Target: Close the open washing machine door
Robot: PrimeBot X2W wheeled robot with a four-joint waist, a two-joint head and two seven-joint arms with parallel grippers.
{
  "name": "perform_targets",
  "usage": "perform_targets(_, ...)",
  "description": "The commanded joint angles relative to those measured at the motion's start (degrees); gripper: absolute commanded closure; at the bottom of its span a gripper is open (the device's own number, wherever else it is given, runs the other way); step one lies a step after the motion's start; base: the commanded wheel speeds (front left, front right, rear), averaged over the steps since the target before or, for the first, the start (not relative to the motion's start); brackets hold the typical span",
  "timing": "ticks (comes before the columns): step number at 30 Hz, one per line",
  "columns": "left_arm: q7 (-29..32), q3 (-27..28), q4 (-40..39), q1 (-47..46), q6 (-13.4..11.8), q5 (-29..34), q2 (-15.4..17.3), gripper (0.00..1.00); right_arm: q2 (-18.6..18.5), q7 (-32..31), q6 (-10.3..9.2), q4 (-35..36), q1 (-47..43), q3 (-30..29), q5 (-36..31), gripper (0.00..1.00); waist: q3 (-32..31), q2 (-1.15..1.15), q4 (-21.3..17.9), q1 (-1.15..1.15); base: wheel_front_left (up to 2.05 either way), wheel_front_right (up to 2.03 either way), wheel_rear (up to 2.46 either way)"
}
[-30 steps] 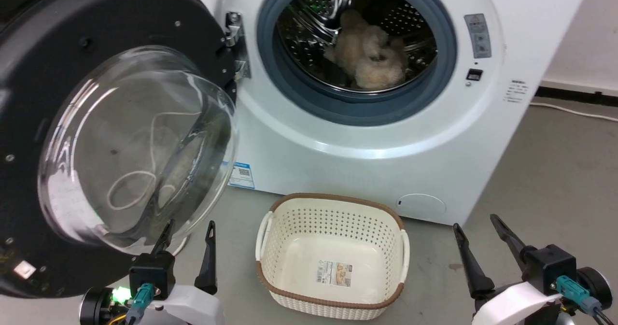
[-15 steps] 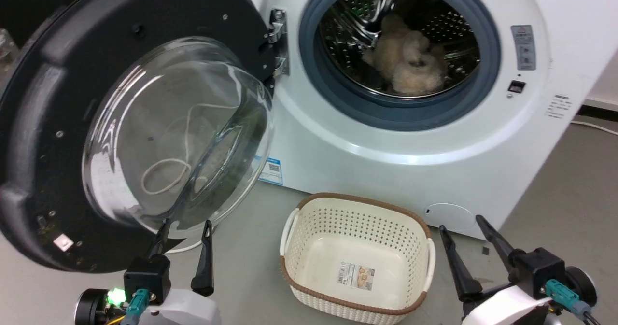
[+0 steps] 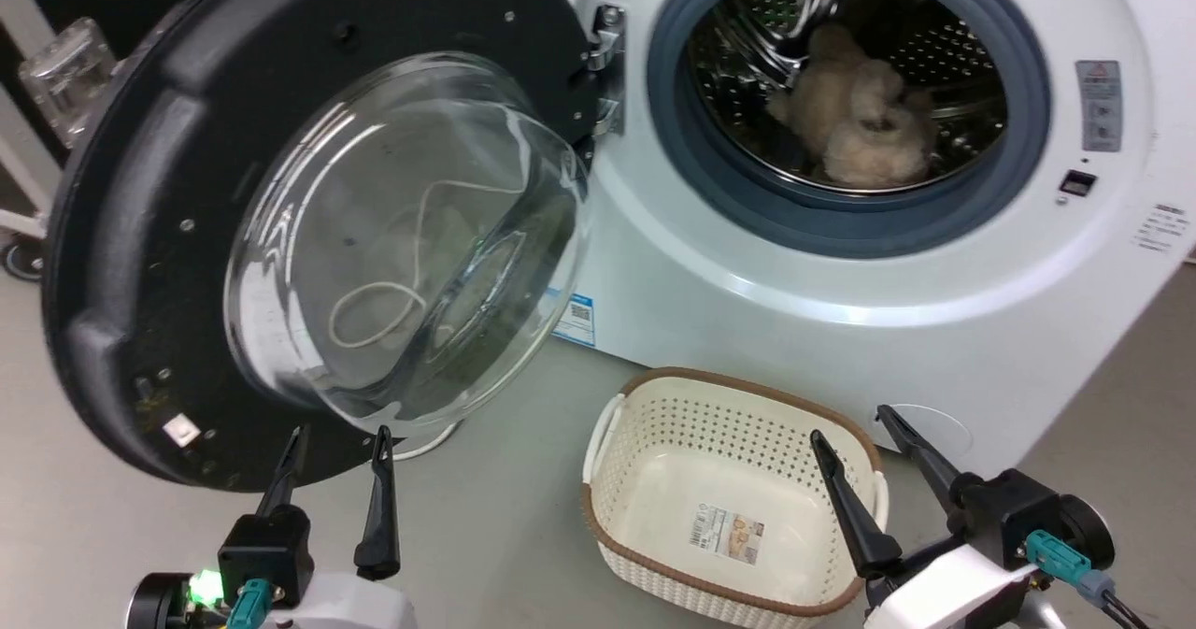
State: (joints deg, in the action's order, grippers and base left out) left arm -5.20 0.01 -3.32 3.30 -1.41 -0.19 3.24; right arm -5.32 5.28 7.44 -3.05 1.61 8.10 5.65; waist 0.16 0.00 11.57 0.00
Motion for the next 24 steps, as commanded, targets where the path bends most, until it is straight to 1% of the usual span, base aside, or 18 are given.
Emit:
perform_targets(1,-0.75,0.05,-0.42,0.85,-0.32,-0.35,0.15,0.00,-0.52,0.67,0.01,-0.24,0.88,0.55,0.56,0.00,0.01,0.00,0.42,0.00,-0.10,-0.10,-0.10)
perform_targets(12,-2.07,0.15,-1.27,1.66,-1.07,-0.44,0.11,0.00,-1.51,1.99,0.02,-0.95,1.25,2.63,1.96,0.00,0.04,0.00,3.08,0.00,-0.02,-0.02,-0.02)
perform_targets(24,-3.51,0.24,-1.83,2.38,-1.33,-0.62,0.14,0.00,-2.26,3.43,0.02,-1.94,1.42,4.42,3.14,0.00,0.04,0.00,5.98,0.00,0.00,0.00,0.00)
